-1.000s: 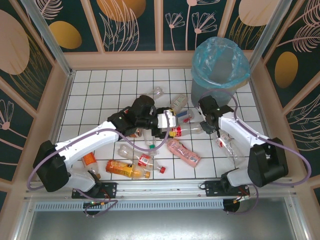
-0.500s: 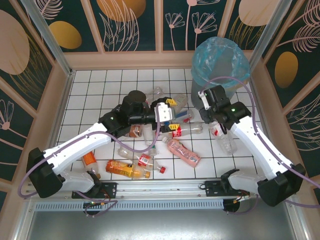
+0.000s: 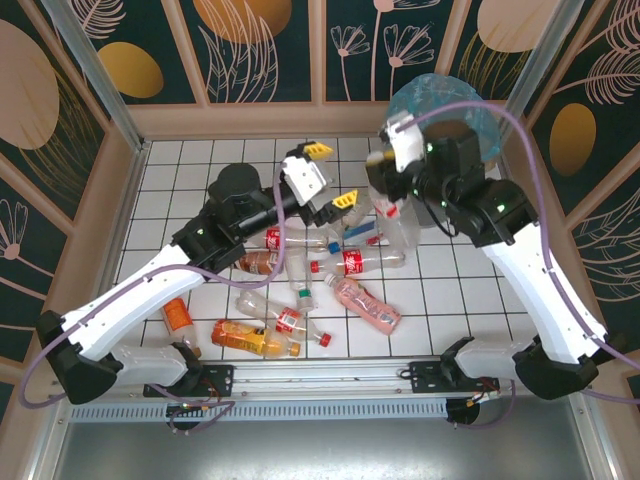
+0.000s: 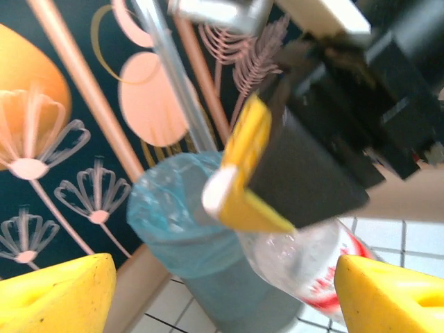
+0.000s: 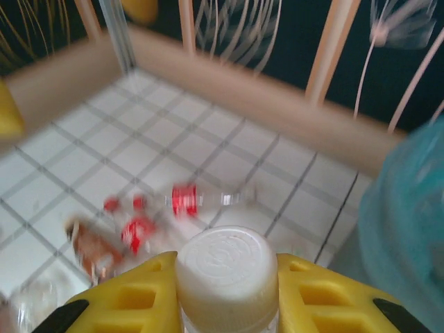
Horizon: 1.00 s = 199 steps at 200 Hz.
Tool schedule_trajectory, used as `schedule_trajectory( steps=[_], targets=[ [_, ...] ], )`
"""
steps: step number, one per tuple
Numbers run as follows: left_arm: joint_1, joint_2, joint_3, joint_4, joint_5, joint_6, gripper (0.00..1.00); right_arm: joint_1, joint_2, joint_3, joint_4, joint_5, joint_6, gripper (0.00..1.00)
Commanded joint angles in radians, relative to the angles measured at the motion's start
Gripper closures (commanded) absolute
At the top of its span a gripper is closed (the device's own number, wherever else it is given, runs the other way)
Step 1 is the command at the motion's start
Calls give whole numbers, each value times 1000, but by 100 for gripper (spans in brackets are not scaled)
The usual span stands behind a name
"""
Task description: Put the plastic bottles in the bin
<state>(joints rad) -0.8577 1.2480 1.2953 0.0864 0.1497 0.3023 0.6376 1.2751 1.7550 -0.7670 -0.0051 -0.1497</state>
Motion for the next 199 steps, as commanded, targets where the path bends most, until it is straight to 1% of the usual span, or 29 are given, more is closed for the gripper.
schedule_trajectory(
  steps=[1, 8, 16, 28, 40, 44, 50, 65, 68, 73, 86, 99, 118, 131, 171, 199],
  targets=[
    [-5, -44, 31, 73, -106, -65, 17, 4, 48, 126, 202, 10, -80, 88],
    [-5, -48, 33, 76, -110, -66, 17, 3, 55, 141, 268, 16, -102, 88],
    [-6, -47, 36, 78, -111, -75, 17, -4, 56, 146, 351, 50, -128, 89],
    [-5, -38, 45, 76, -101, -92, 17, -32, 55, 132, 474, 83, -153, 90],
    [-6, -23, 54, 81, -88, -125, 17, -82, 60, 112, 573, 120, -167, 90],
    [-6, -17, 57, 81, -80, -136, 17, -84, 65, 106, 597, 126, -167, 90],
    [-5, -4, 64, 81, -64, -148, 17, -145, 70, 93, 636, 133, -162, 91],
    [-6, 26, 74, 81, -23, -170, 18, -229, 82, 30, 738, 141, -150, 93],
    [-6, 31, 77, 80, -15, -174, 18, -241, 82, 12, 762, 146, -148, 95],
    [-5, 43, 79, 82, -3, -179, 18, -261, 86, -19, 804, 159, -150, 100],
    [-5, 67, 82, 91, 17, -175, 18, -299, 97, -98, 901, 203, -163, 100],
    [-5, 93, 92, 84, 21, -157, 17, -334, 112, -166, 969, 227, -143, 100],
    [-6, 114, 85, 81, -51, -159, 17, -369, 132, -240, 1019, 204, -88, 100],
    [-5, 115, 64, 86, -73, -155, 16, -383, 156, -267, 1029, 190, -60, 100],
    [-4, 104, 8, 76, -85, -157, 16, -432, 211, -368, 1105, 98, 22, 100],
    [-3, 55, -108, 161, -111, -162, 14, -450, 237, -449, 1185, 26, 63, 100]
  ],
)
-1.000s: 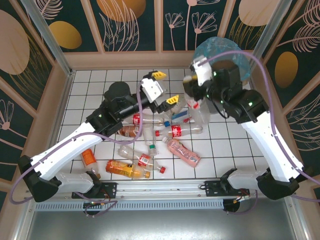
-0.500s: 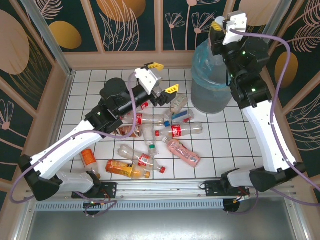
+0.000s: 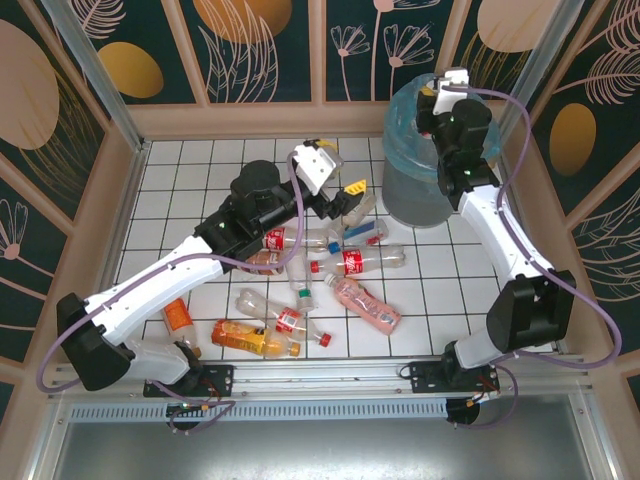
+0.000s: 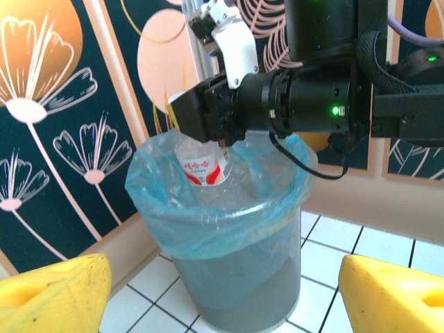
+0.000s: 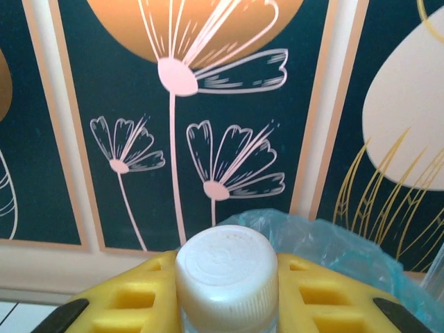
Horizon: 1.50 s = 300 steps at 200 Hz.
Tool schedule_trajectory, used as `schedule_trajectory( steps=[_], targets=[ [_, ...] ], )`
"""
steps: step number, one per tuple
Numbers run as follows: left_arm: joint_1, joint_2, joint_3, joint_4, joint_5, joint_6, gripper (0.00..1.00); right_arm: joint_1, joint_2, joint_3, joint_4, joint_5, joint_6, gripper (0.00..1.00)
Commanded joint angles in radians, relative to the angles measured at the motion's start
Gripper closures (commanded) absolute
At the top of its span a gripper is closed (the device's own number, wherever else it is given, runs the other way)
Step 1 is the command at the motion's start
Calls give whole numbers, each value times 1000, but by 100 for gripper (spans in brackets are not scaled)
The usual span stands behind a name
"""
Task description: Put the plastic bottles in the bin
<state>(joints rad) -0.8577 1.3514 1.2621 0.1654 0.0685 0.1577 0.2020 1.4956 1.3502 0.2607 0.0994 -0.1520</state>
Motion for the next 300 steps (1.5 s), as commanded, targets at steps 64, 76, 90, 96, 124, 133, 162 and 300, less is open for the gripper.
schedule_trajectory(
  steps=[64, 76, 90, 96, 124, 133, 162, 300],
  targets=[
    [-4, -92, -170, 103, -79, -19, 14, -60, 86, -109, 173, -137, 140, 91],
    [-4, -101, -179, 104, -87, -14, 13, -69, 93, -114, 169, -151, 155, 89],
    [-4, -109, -181, 102, -91, -9, 13, -76, 103, -113, 159, -159, 169, 79],
    [-4, -110, -181, 99, -94, -8, 13, -77, 103, -111, 154, -159, 175, 73],
    [-4, -117, -181, 95, -100, -4, 12, -76, 89, -110, 151, -167, 198, 63],
    [-4, -118, -181, 92, -103, -3, 13, -76, 78, -112, 153, -167, 207, 62],
    [-4, -128, -181, 91, -113, 2, 11, -75, 43, -113, 154, -167, 215, 59],
    [-4, -110, -172, 79, -115, -8, 11, -44, -34, -71, 65, -198, 211, 53]
  ],
)
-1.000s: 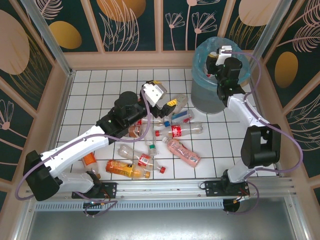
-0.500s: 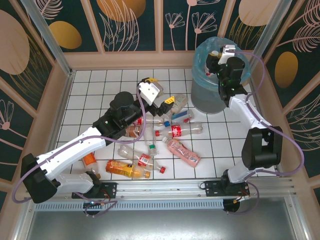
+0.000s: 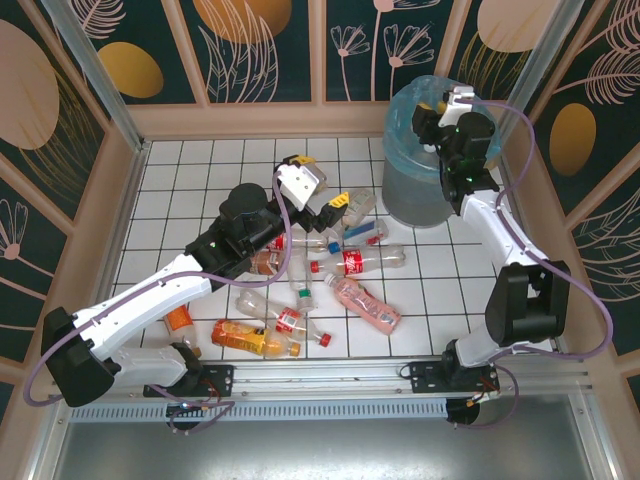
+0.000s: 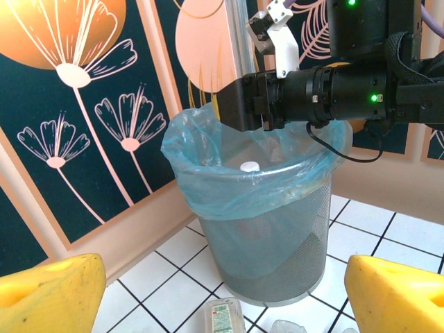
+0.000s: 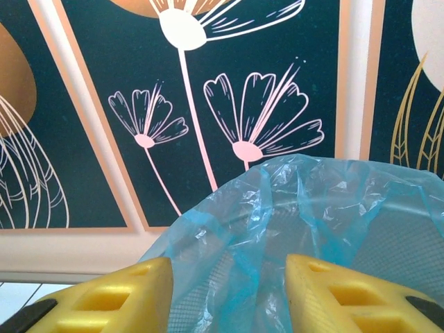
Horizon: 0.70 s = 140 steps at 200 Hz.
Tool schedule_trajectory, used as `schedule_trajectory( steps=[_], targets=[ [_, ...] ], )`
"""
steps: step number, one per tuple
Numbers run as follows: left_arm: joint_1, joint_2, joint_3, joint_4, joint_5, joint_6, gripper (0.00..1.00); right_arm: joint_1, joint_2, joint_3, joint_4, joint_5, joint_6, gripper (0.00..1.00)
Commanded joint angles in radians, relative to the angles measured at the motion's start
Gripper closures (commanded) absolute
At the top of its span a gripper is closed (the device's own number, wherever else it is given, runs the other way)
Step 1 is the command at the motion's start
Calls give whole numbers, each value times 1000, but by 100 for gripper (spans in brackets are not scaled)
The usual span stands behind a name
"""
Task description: Put the plastic bottles in the bin
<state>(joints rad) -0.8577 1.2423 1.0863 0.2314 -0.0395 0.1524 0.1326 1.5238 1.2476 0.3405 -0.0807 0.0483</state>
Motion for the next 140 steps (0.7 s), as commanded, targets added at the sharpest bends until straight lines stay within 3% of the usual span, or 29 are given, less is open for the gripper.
schedule_trajectory(
  steps=[1, 61, 101, 140],
  targets=[
    [-4, 0, 4, 13, -8, -3, 11, 28, -64, 33, -16, -17, 11, 53],
    [-4, 26, 42, -46, -2, -37, 12, 200, -223, 60, -180, 63, -72, 52],
    [-4, 17, 84, -173, -71, -58, 13, 353, -303, 69, -357, 69, -96, 52],
    [-4, -41, 68, -327, -218, -190, 14, 487, -285, 42, -549, -76, -192, 53]
  ],
)
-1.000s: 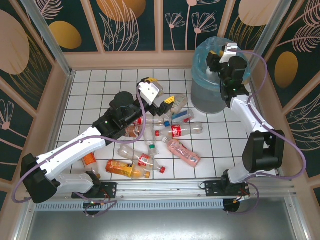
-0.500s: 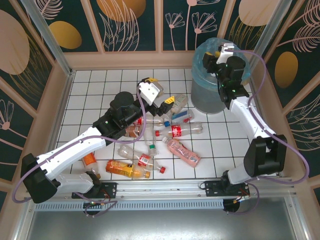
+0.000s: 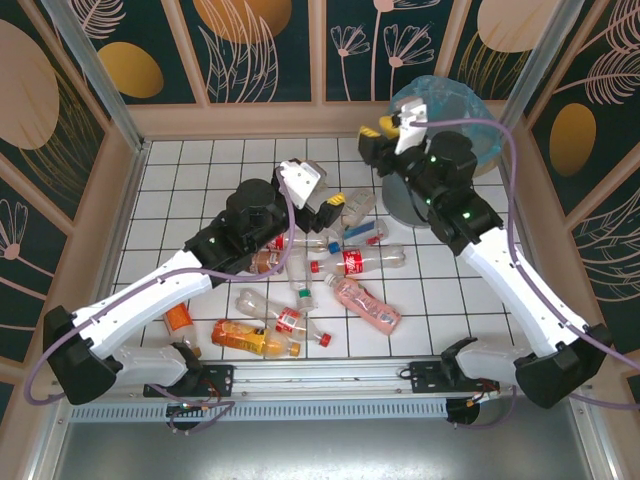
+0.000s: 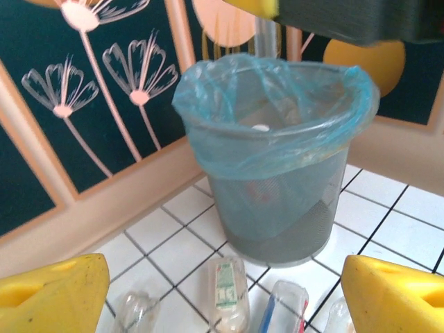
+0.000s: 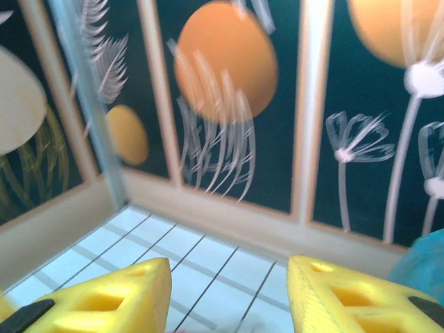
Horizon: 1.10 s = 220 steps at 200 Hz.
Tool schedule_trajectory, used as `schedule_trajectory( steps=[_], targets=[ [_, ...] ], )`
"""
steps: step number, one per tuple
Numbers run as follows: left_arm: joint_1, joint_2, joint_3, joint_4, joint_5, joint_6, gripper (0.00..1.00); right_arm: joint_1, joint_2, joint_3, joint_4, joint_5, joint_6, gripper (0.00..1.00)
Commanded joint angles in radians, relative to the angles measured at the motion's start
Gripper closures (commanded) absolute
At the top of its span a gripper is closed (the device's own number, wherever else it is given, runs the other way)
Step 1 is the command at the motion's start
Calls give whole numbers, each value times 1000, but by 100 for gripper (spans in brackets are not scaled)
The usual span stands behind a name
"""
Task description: Put the plastic bottles in the bin
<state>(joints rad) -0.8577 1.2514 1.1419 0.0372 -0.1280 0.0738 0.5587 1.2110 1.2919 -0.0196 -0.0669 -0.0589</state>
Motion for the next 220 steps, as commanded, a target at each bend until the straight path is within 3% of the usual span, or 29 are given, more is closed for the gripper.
schedule_trajectory(
  steps=[1, 28, 59, 95, 165, 220],
  targets=[
    [-4, -52, 11, -139, -137, -120, 14, 63, 29, -2, -195, -92, -88, 52],
    [-4, -105, -33, -298, -259, -301, 14, 103, 89, 34, -366, -105, -91, 53],
    [-4, -161, -114, -433, -271, -463, 14, 129, 165, 29, -496, -144, -12, 55],
    [-2, -186, -229, -472, -238, -592, 15, 158, 234, -26, -545, -160, 57, 56],
    [5, -210, -380, -422, -57, -744, 16, 250, 380, -60, -614, -135, 51, 58],
    [7, -230, -410, -459, 124, -725, 17, 297, 472, -89, -646, -133, 53, 57]
  ],
)
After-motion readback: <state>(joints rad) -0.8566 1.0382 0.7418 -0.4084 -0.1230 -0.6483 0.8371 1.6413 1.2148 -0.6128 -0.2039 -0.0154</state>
